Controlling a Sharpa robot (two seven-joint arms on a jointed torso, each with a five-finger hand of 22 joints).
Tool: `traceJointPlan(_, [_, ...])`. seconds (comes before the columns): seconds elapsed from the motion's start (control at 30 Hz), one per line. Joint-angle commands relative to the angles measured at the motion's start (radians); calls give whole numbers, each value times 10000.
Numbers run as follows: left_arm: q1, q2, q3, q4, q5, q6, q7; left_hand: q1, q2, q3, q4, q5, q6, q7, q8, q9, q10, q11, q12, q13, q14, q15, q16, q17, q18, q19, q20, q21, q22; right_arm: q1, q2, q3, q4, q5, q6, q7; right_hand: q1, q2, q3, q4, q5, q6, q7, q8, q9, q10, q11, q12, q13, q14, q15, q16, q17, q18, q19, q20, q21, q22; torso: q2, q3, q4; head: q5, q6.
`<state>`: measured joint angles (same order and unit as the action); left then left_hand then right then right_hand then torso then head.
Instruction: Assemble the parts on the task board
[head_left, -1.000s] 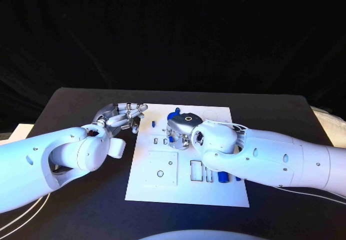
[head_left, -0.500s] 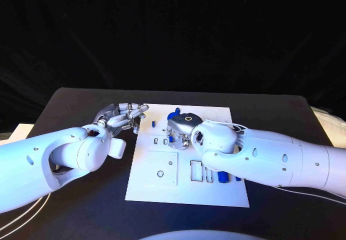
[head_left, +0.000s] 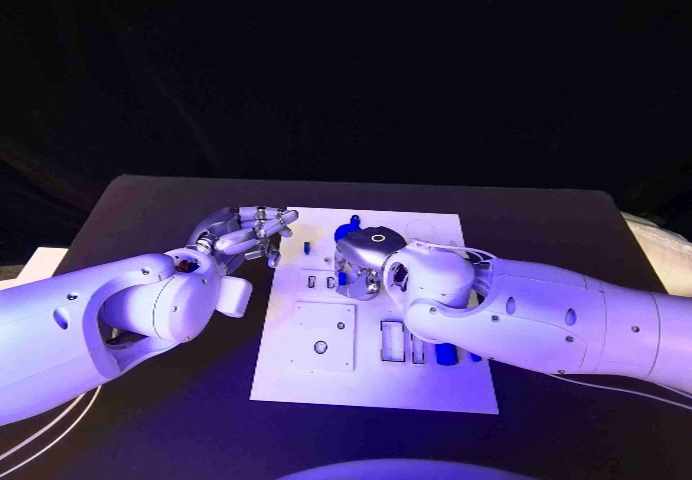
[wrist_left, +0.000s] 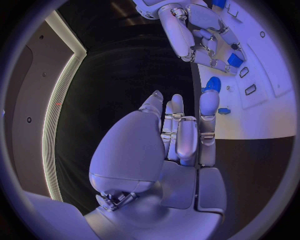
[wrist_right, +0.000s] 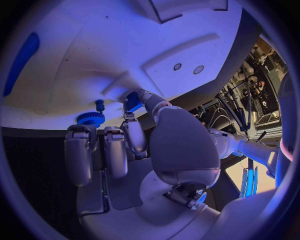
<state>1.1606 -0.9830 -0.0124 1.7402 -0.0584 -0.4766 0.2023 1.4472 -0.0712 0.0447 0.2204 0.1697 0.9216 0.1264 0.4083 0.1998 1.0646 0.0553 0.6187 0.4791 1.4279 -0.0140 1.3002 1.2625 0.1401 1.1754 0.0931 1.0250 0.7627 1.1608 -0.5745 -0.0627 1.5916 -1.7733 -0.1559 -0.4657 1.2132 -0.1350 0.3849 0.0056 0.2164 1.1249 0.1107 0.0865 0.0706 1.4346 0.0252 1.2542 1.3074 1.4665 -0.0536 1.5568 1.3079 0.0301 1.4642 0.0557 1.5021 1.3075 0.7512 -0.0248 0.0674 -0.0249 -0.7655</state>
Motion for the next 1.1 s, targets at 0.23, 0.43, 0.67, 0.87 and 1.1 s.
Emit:
traceJointPlan(0.23, [11,21,6,-21,9,219,-34,-115,-20,19,27,-84,-52,95,-95,-49,-71,20,-67,-44,-74,23,-22,-12,178,-62,23,-56,-17,-46,-13,-35,-31,-45,36,-6,-154,-225,-225,116,-333,-316,101,-180,-34,-116,92,-161,508,965,158,-52,2306,41,346,98,-73,1079,-2,-3,4,-17,-8])
traceJointPlan(0.43, [11,19,6,-31,9,240,-65,-129,-29,17,24,-95,-84,115,-151,-83,-79,36,-71,-72,-77,34,-23,-25,177,-52,33,-69,-26,-46,-13,-35,-28,-44,-57,-4,-205,-308,-438,292,-840,-451,130,-202,-27,-211,127,-344,400,965,198,-54,2308,48,335,145,-93,1052,-1,-4,4,-20,-8])
traceJointPlan(0.67, [11,19,6,-36,9,261,-88,-136,-33,18,21,-101,-105,127,-188,-106,-83,46,-71,-88,-72,42,-13,-21,175,-39,40,-69,-18,-48,-28,-35,13,-53,-473,-17,-283,-447,-887,596,-1227,-748,180,-233,-51,-423,184,-740,148,968,241,-49,2323,57,315,186,-122,1008,0,-3,5,-26,-8])
traceJointPlan(0.87, [11,29,5,-63,9,277,-94,-134,-29,31,0,-106,-137,148,-280,-165,-36,56,-28,-117,61,54,218,209,117,153,53,138,280,-84,-129,-34,185,-121,-1419,35,106,-432,-1919,1144,-1083,-1166,280,-183,-47,-719,281,-1105,-145,979,327,-23,2374,71,287,272,-164,948,1,6,7,-21,-17])
traceJointPlan(1.1, [10,65,5,-192,-69,311,-231,-130,-36,49,-108,-113,-30,113,-429,-289,332,-8,520,70,536,7,1062,1066,-80,831,22,981,1396,-104,-546,45,703,150,-3296,925,485,-372,-2209,1393,-738,-1353,323,-224,-64,-814,311,-1184,-249,976,351,-30,2369,100,228,287,-237,815,-27,18,-26,-1,99])
